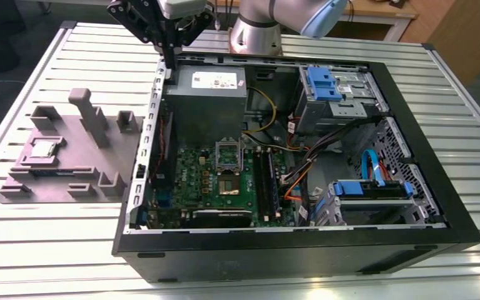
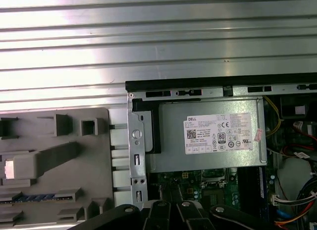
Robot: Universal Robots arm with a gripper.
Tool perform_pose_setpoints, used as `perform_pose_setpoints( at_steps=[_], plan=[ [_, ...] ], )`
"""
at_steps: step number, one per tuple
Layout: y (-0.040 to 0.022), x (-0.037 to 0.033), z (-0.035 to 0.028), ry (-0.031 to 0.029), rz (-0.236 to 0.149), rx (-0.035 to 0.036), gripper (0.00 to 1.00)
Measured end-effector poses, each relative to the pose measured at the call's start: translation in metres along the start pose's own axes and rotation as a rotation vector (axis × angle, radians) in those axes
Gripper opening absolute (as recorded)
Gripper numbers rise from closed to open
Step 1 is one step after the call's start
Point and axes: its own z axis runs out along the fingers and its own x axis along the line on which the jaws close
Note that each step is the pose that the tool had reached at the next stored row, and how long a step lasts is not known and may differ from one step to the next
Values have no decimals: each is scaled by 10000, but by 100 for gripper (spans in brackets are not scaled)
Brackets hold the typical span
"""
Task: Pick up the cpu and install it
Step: 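Reach for the cpu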
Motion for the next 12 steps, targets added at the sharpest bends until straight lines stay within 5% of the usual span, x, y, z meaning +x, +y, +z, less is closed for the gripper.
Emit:
perform_pose_setpoints(
  at_steps=[12],
  plan=[
    [-2, 26, -1, 0, 0, 0, 10]
  ],
)
